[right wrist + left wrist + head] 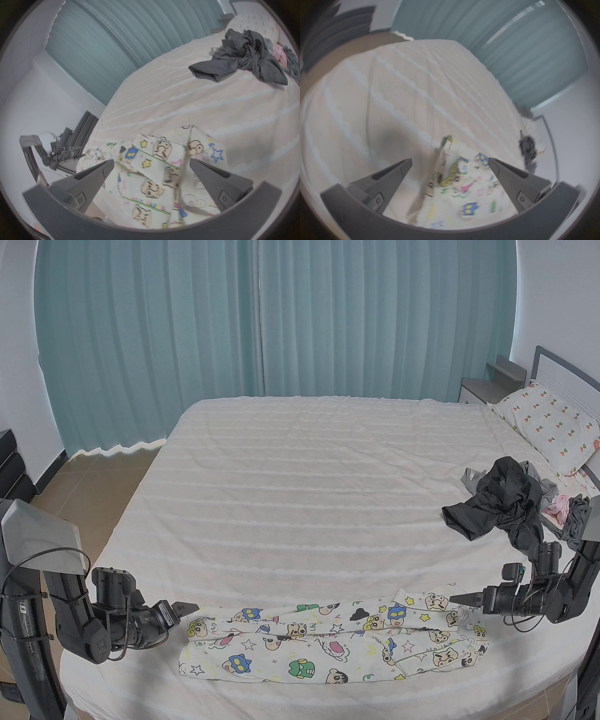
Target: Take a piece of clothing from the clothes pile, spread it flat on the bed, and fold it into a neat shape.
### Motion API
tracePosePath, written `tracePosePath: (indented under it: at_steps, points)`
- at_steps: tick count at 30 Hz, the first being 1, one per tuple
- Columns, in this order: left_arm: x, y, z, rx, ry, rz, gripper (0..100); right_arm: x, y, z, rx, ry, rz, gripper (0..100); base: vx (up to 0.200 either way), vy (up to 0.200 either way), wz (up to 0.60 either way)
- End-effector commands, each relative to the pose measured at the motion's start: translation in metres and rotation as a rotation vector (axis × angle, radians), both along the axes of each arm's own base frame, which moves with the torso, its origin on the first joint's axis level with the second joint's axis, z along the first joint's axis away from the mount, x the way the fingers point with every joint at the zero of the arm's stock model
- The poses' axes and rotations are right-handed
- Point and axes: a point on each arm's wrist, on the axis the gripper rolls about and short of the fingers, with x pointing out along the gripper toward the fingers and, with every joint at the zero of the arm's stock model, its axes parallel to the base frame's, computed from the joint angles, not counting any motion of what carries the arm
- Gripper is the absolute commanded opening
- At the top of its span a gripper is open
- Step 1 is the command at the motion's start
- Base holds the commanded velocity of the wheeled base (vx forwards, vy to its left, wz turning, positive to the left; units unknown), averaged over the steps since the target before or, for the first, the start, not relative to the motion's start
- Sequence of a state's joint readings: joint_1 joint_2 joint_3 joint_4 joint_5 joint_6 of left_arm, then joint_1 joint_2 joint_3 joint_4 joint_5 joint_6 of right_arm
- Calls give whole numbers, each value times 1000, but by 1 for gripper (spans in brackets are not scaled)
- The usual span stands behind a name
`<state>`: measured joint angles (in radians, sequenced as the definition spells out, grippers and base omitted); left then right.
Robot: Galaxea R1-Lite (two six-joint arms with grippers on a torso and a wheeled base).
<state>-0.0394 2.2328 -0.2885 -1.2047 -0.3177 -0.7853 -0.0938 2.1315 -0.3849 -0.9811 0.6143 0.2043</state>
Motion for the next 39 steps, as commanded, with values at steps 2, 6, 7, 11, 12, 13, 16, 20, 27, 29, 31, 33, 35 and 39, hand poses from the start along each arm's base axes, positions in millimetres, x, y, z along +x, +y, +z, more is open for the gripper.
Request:
tracePosePath:
  at_steps: [2,6,7,11,12,13,16,20,27,29,31,33,35,39]
  points:
    - [-5,5,31,-206,-75,43,100,28,51,3,67,27,-4,100,0,0,0]
    - [-8,6,29,-212,-105,45,100,36,56,-23,53,88,-7,100,0,0,0]
    - [-9,6,28,-211,-104,44,100,36,56,-30,47,99,-10,100,0,0,0]
    - [-13,5,25,-205,-120,37,100,44,52,-57,16,74,-51,100,0,0,0]
    - [-14,4,24,-204,-123,35,100,44,52,-63,-2,70,-65,100,0,0,0]
    - [-15,4,23,-203,-125,34,100,45,52,-66,-20,60,-76,100,0,0,0]
    - [-17,4,21,-203,-138,34,100,46,51,-66,-40,50,-93,100,0,0,0]
    - [-18,4,19,-201,-137,31,100,48,46,-68,-44,43,-116,100,0,0,0]
    - [-18,4,18,-200,-136,31,100,52,40,-44,42,-84,-177,100,0,0,0]
    - [-18,4,18,-200,-136,31,100,49,37,-36,57,-104,-190,100,0,0,0]
    - [-18,4,18,-200,-134,31,100,39,28,-20,69,-117,-200,100,0,0,0]
    - [-18,4,18,-200,-134,31,100,30,25,-18,64,-95,-201,100,0,0,0]
    - [-18,4,18,-200,-134,31,100,23,24,-22,40,-65,-192,100,0,0,0]
    - [-19,4,18,-192,-134,25,100,15,17,-31,-32,-12,-165,100,0,0,0]
